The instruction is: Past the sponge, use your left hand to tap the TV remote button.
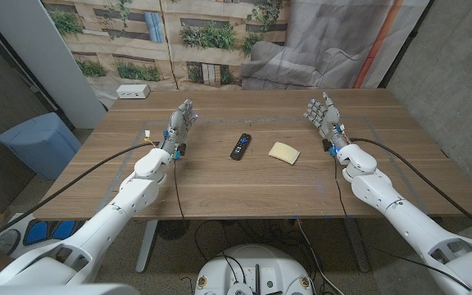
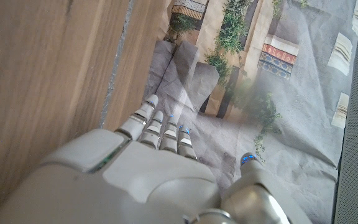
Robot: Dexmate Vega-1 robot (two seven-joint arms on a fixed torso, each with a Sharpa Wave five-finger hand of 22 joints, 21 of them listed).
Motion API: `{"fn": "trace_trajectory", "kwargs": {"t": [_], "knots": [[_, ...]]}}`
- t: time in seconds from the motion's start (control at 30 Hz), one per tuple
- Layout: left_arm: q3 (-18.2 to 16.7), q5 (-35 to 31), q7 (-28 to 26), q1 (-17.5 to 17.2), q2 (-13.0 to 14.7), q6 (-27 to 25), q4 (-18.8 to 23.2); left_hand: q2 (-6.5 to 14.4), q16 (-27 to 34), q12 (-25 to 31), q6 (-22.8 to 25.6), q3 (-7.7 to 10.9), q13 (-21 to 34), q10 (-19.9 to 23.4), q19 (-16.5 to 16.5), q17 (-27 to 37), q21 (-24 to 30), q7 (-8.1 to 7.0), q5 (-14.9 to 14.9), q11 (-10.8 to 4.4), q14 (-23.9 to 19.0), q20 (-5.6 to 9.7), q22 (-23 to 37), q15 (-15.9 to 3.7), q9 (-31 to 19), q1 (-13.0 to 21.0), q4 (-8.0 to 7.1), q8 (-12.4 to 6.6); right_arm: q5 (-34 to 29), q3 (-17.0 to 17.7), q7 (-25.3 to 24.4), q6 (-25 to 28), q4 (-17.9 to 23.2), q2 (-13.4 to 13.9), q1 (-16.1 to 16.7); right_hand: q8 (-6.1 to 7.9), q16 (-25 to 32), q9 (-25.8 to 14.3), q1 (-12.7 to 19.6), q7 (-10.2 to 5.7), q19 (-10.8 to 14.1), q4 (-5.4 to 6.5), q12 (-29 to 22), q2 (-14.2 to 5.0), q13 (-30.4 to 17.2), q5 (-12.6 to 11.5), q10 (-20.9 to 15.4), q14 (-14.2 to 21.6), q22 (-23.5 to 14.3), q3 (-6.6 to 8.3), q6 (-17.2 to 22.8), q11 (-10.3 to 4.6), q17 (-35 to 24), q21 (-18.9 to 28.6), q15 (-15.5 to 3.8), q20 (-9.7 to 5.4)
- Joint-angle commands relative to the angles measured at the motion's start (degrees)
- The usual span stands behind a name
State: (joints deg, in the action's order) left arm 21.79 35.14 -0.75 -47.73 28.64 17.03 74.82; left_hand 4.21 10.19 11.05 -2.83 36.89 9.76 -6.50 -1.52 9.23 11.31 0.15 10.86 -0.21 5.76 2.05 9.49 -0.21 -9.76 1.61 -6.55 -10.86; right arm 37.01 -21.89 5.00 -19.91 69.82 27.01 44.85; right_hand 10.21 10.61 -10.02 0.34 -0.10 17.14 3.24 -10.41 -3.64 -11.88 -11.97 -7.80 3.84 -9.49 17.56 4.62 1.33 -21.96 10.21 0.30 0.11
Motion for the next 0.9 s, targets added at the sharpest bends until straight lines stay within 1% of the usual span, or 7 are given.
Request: {"fn": "trace_trajectory", "kwargs": {"t": [0.03,0.13,0.2,0.33,0.57,0.77,0.9], "knots": [[1.3,-3.1,-4.5,0.2,0.3,-3.4,4.0,4.1,0.1,0.4,0.7,0.63,0.2,0.6,-0.7,0.3,0.1,-1.22,0.3,-0.41,0.0,1.48,0.2,-0.36,-0.1,0.7,0.71,-0.41,-2.0,-1.1,2.5,-3.0,-5.9,-1.0,-3.4,0.35,0.2,-0.1,-0.3,-0.11,0.4,0.25,-0.3,0.01,-0.1,-0.3,-0.5,0.2,-0.1,0.18,0.8,-0.09,0.0,0.2,-0.06,-0.03],[1.6,-3.8,-5.3,0.6,0.1,-3.9,4.5,4.2,0.0,0.3,0.8,0.74,0.2,0.6,-0.6,0.3,0.1,-1.4,0.3,-0.45,0.2,1.45,0.2,-0.51,-0.1,0.9,0.97,-0.38,-2.3,-1.1,2.7,-3.2,-5.9,-0.4,-3.4,0.35,0.3,-0.1,-0.3,-0.15,0.3,0.33,-0.4,0.08,-0.1,-0.4,-0.4,0.2,-0.1,0.09,0.7,-0.13,0.1,0.2,-0.12,-0.02],[2.0,-4.3,-5.0,1.2,0.3,-4.4,4.6,4.2,-0.1,0.3,1.3,0.84,0.2,0.7,-0.6,0.3,0.0,-1.49,0.2,-0.48,0.4,1.41,0.2,-0.67,-0.1,1.0,1.2,-0.48,-2.5,-1.2,3.1,-2.6,-5.7,0.3,-3.5,0.35,0.3,-0.1,-0.3,-0.13,0.2,0.36,-0.4,0.11,0.0,-0.4,-0.4,0.2,-0.1,0.06,0.8,-0.15,0.1,0.2,-0.14,-0.01],[2.8,-5.5,-4.8,2.2,0.6,-5.1,4.8,4.2,-0.2,0.2,1.6,0.94,0.2,0.6,-0.5,0.3,-0.1,-1.47,0.2,-0.61,0.6,1.47,0.2,-0.72,-0.1,1.1,1.46,-0.43,-2.2,-1.0,4.0,-3.5,-6.4,0.1,-3.6,0.36,0.2,-0.1,-0.3,-0.14,-0.3,0.49,-0.3,0.21,0.1,-0.4,-0.2,-0.2,-0.1,-0.08,0.8,-0.24,0.3,0.0,-0.27,-0.14],[4.2,-8.1,-4.2,3.8,1.9,-6.8,5.8,4.2,-0.4,0.0,2.8,1.16,0.2,0.4,-0.2,0.3,-0.3,-2.6,0.1,-0.39,1.2,1.28,0.2,-0.81,-0.1,1.2,1.97,-0.53,-2.6,-1.1,3.5,-4.4,-6.7,-0.2,-3.5,0.33,0.2,-0.1,-0.2,0.02,-0.9,0.67,-0.4,0.27,0.2,-0.5,-0.1,-0.5,-0.1,-0.24,0.6,-0.17,0.5,-0.1,-0.34,-0.3],[5.1,-11.0,-3.2,4.6,4.4,-7.6,7.7,4.0,-0.4,0.0,4.6,1.16,0.2,0.3,0.1,0.4,-0.4,-3.89,0.0,-0.36,1.6,1.23,0.2,-0.93,-0.1,1.0,2.16,-0.78,-3.0,-1.3,2.9,-5.2,-7.2,-0.8,-3.3,0.31,0.2,-0.1,-0.2,0.25,-1.1,0.81,-0.4,0.28,0.3,-0.6,0.0,-0.6,0.0,-0.34,0.5,-0.13,0.7,0.0,-0.35,-0.38],[5.2,-12.9,-3.4,4.3,6.4,-8.7,10.1,3.7,-0.3,-0.1,5.5,1.04,0.2,0.3,0.2,0.5,-0.5,-4.64,-0.1,-0.42,1.8,1.25,0.3,-1.07,-0.1,0.7,2.11,-0.86,-3.1,-1.3,2.5,-5.5,-7.4,-1.1,-3.1,0.31,0.3,-0.1,-0.1,0.26,-1.2,0.9,-0.4,0.27,0.3,-0.6,0.1,-0.8,0.0,-0.39,0.5,-0.09,0.8,0.0,-0.32,-0.4]]}}
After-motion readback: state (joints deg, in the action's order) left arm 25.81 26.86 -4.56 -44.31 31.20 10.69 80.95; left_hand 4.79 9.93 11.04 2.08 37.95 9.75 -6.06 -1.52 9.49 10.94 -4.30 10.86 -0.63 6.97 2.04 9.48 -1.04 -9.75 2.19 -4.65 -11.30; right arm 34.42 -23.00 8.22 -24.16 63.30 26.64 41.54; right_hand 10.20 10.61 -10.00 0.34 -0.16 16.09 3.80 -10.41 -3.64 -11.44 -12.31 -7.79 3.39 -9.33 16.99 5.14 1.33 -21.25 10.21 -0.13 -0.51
